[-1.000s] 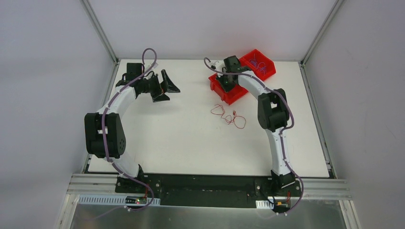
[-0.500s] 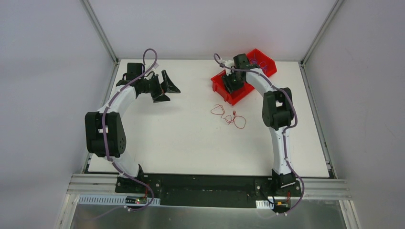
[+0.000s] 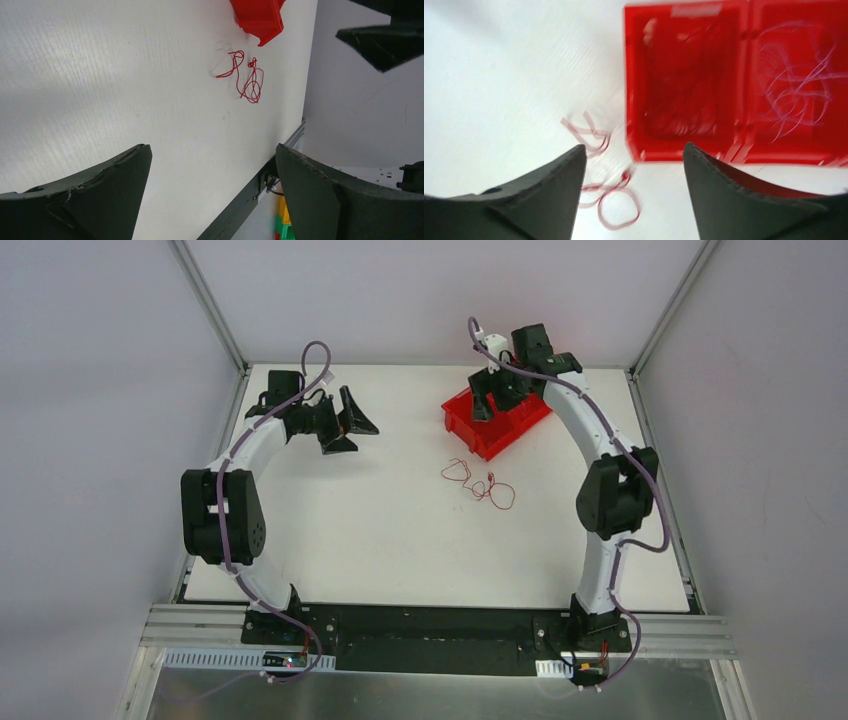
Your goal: Untangle the cables
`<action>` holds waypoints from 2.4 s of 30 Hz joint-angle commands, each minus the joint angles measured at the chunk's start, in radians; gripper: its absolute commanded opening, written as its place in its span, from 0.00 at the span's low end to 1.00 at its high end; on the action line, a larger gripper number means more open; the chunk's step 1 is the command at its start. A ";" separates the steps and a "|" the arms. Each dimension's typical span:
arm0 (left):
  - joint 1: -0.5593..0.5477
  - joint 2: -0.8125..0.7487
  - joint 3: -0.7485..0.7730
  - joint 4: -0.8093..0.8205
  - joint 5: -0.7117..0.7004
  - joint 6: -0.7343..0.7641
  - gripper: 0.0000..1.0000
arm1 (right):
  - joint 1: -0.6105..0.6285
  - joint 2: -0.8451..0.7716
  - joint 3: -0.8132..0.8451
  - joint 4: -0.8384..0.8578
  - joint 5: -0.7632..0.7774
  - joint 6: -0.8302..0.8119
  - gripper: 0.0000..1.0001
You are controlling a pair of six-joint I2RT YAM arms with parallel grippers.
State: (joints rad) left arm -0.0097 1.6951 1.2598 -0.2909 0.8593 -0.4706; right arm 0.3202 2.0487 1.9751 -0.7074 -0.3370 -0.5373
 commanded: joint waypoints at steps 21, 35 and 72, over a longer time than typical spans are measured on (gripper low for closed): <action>-0.323 0.448 0.314 0.044 0.050 0.106 0.83 | 0.070 -0.159 -0.595 0.016 0.096 -0.006 0.86; -0.445 0.616 0.366 0.130 0.094 0.056 0.43 | 0.026 -0.094 -0.631 0.039 0.025 -0.020 0.36; -0.401 0.491 0.116 0.118 0.154 0.166 0.00 | 0.088 -0.190 -0.587 0.277 -0.131 0.345 0.99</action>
State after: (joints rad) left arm -0.4053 2.1437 1.3411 -0.1757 0.9688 -0.3141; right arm 0.3801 1.9137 1.4014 -0.5739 -0.5106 -0.1329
